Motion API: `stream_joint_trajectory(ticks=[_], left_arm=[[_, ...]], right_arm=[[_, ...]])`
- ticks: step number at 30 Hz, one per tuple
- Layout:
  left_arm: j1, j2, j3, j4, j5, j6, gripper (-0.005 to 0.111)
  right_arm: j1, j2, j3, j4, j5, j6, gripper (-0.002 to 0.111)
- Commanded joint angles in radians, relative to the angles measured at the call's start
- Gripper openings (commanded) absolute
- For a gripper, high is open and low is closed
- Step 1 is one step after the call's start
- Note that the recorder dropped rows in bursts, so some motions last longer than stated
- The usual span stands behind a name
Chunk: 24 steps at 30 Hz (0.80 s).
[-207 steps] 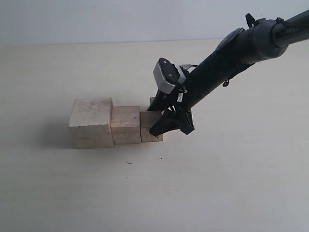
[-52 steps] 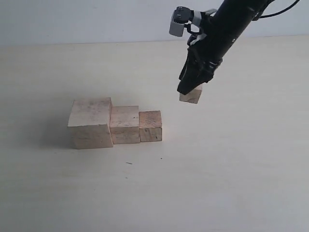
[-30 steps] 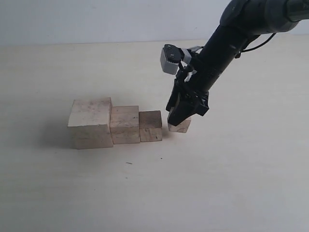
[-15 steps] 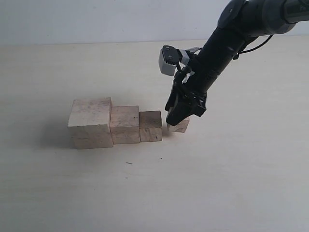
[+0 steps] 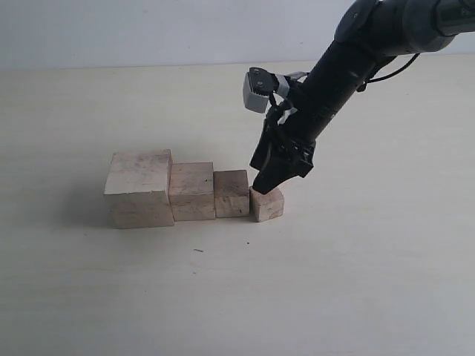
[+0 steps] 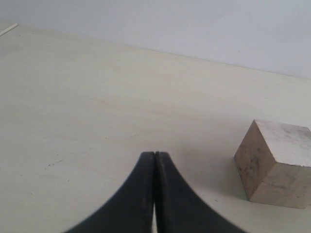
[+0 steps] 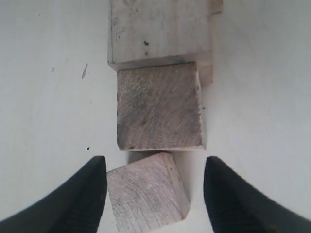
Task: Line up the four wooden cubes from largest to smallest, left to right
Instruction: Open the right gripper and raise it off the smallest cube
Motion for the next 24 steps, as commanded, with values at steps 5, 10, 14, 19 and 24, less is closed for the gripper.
stream_joint_trajectory(ticks=[5,10,14,19,24], left_arm=[[-0.006,-0.005,0.001,-0.004,-0.006,-0.005,0.0],[-0.006,-0.005,0.001,-0.004,-0.006,-0.005,0.0],[-0.006,-0.005,0.001,-0.004,-0.006,-0.005,0.0],[-0.006,-0.005,0.001,-0.004,-0.006,-0.005,0.0],[-0.006,-0.005,0.001,-0.004,-0.006,-0.005,0.0]], right_arm=[[0.001,-0.06,0.002,-0.155,0.0,0.219,0.057],[0.001,-0.099,0.002,-0.254,0.027,0.465,0.057],[0.001,-0.101,0.002,-0.298,0.065,0.601,0.057],[0.001,-0.085,0.044,-0.289,0.065,0.597,0.055],[0.008,-0.065,0.102,-0.256,0.065,0.597,0.054]])
